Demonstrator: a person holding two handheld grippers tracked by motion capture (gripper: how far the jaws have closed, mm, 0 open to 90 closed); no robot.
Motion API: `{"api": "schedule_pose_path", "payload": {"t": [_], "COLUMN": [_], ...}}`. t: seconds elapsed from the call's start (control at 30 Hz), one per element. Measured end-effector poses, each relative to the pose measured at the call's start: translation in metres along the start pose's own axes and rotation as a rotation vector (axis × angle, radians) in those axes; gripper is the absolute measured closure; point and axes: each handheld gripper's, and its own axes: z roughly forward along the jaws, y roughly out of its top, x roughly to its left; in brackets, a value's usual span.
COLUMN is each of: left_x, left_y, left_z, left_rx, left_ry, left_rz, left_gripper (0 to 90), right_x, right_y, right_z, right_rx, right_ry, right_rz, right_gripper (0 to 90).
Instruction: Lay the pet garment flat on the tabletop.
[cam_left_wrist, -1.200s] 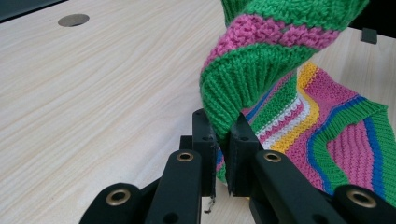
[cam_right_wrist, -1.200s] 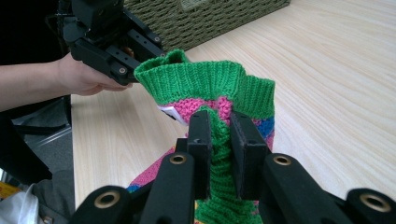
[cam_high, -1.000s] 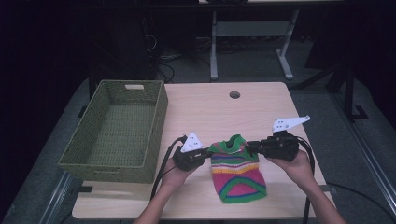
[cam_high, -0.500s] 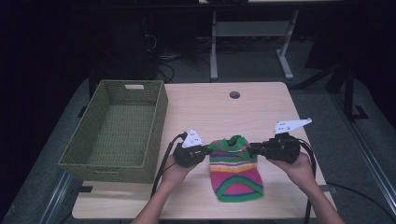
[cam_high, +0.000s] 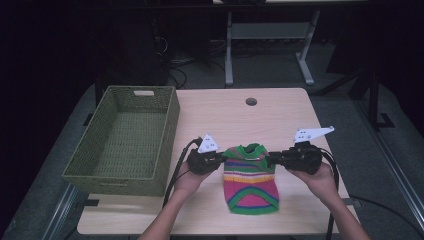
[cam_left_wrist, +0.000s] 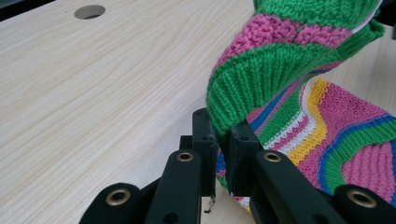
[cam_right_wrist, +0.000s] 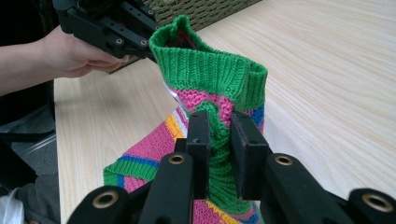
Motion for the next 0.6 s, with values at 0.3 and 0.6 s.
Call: {"api": "schedule_pose_path", "payload": {"t": [0.3, 0.6], "left_x": [0.004, 0.007], "left_y": [-0.004, -0.007], "left_z": [0.002, 0.007], "left_rx": [0.007, 0.03], "left_ry": [0.016, 0.021], "left_rz": [-0.027, -0.03], "left_gripper": [83.9, 83.9], "right_x": [-0.003, 0.01], "right_y": [-0.003, -0.002], "right_z": [-0.006, 0.018], "right_rx": [-0.005, 0.089], "right_ry": [-0.014, 0.012], "right_rz": [0.0, -0.093], "right_gripper": [83.3, 71.1]}}
